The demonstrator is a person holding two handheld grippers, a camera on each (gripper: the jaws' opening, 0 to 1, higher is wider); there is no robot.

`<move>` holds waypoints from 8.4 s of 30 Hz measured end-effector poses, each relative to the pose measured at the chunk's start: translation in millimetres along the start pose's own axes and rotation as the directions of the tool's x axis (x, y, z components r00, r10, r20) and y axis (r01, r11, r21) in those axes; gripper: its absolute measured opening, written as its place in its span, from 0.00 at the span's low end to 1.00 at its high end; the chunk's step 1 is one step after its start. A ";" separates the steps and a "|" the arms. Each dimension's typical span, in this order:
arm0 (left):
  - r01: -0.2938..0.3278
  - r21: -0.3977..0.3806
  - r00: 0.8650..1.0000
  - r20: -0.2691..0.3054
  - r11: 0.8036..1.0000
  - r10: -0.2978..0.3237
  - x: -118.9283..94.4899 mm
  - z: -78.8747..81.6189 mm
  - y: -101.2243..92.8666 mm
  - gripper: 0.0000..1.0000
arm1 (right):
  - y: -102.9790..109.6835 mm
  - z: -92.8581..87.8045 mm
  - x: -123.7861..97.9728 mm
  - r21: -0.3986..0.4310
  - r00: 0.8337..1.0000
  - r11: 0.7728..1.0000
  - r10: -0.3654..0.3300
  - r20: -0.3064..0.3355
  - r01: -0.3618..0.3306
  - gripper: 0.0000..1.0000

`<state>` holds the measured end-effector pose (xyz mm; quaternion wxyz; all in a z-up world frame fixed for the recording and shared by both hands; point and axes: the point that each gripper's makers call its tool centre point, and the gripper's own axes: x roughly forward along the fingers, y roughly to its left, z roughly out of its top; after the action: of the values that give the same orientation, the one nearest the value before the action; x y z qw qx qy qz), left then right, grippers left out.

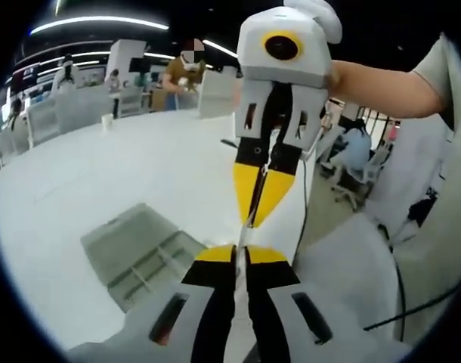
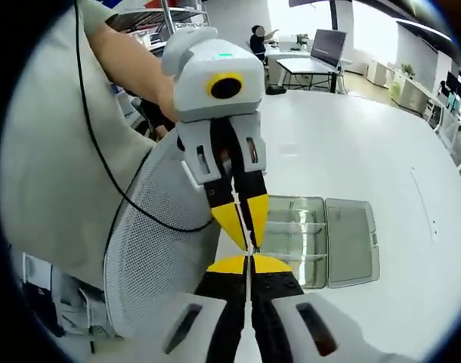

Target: Insert the divider into the dual guide fixture by aligning both edges with the guide slots and pushing it downward to the bottom, including one-sided entry, uneven engagement, binding, and posture correction.

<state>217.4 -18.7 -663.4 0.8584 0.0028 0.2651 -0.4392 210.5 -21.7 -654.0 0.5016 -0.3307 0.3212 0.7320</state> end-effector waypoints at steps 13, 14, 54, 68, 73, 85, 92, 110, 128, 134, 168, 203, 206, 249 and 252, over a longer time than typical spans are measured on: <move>-0.002 -0.001 1.000 -0.003 1.000 0.002 -0.1 -1.5 -0.5 0.03 | -0.3 4.3 0.4 0.026 1.000 1.000 -0.005 0.012 0.005 0.00; -0.005 -0.004 1.000 -0.002 1.000 0.005 -0.5 -1.4 -0.2 0.03 | -0.9 4.8 0.6 0.028 1.000 1.000 -0.007 0.012 0.006 0.00; -0.117 0.031 0.993 0.030 0.993 0.116 -24.9 1.5 12.5 0.41 | -29.3 -4.4 1.6 0.053 0.994 0.995 -0.083 -0.077 0.088 0.00; -0.157 0.001 0.987 0.010 0.988 0.157 -28.8 -11.9 15.6 0.55 | -36.5 -10.2 9.1 0.059 0.988 0.991 -0.110 -0.106 0.117 0.00; -0.166 -0.009 0.986 0.012 0.986 0.166 -30.4 -13.5 16.7 0.60 | -40.0 -12.7 11.9 0.061 0.987 0.990 -0.117 -0.110 0.124 0.00; -0.195 -0.029 0.981 -0.007 0.980 0.195 -33.4 -18.7 25.1 0.72 | -47.5 -19.4 21.4 0.043 0.985 0.989 -0.133 -0.113 0.138 0.00; -0.194 -0.038 0.981 -0.006 0.980 0.194 -32.7 -17.4 24.9 0.74 | -49.6 -23.3 24.8 0.032 0.984 0.990 -0.136 -0.118 0.141 0.00; -0.200 -0.051 0.979 -0.048 0.978 0.198 -32.6 -25.0 24.2 0.74 | -54.8 -31.5 37.1 0.027 0.980 0.988 -0.145 -0.134 0.149 0.00; -0.201 -0.058 0.979 -0.056 0.978 0.198 -32.5 -26.9 26.5 0.74 | -56.0 -36.0 43.3 0.046 0.980 0.989 -0.133 -0.146 0.141 0.00; -0.202 -0.062 0.978 -0.055 0.977 0.199 -32.9 -28.3 27.3 0.74 | -55.6 -36.6 46.3 0.048 0.981 0.989 -0.130 -0.142 0.138 0.00; -0.209 -0.074 0.977 -0.053 0.975 0.206 -35.6 -30.7 29.9 0.73 | -60.0 -43.3 57.5 0.066 0.978 0.988 -0.125 -0.168 0.138 0.00; -0.206 -0.074 0.978 -0.046 0.976 0.203 -37.0 -29.6 30.3 0.72 | -62.3 -44.5 59.8 0.089 0.969 0.987 -0.108 -0.224 0.130 0.00; -0.206 -0.072 0.978 -0.047 0.976 0.203 -37.0 -29.0 30.3 0.72 | -63.7 -45.7 60.0 0.107 0.970 0.986 -0.105 -0.221 0.131 0.00; -0.212 -0.079 0.977 -0.049 0.974 0.209 -37.8 -30.1 33.6 0.72 | -65.7 -56.2 73.5 0.075 0.969 0.991 -0.093 -0.227 0.113 0.00; -0.214 -0.081 0.976 -0.049 0.973 0.211 -38.0 -30.6 33.4 0.72 | -65.6 -57.0 73.9 0.074 0.969 0.991 -0.092 -0.228 0.111 0.00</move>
<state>210.8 37.7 -679.9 0.8942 0.0032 0.2993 -0.3329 261.3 -9.8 -755.4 0.5127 -0.4053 0.3895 0.6489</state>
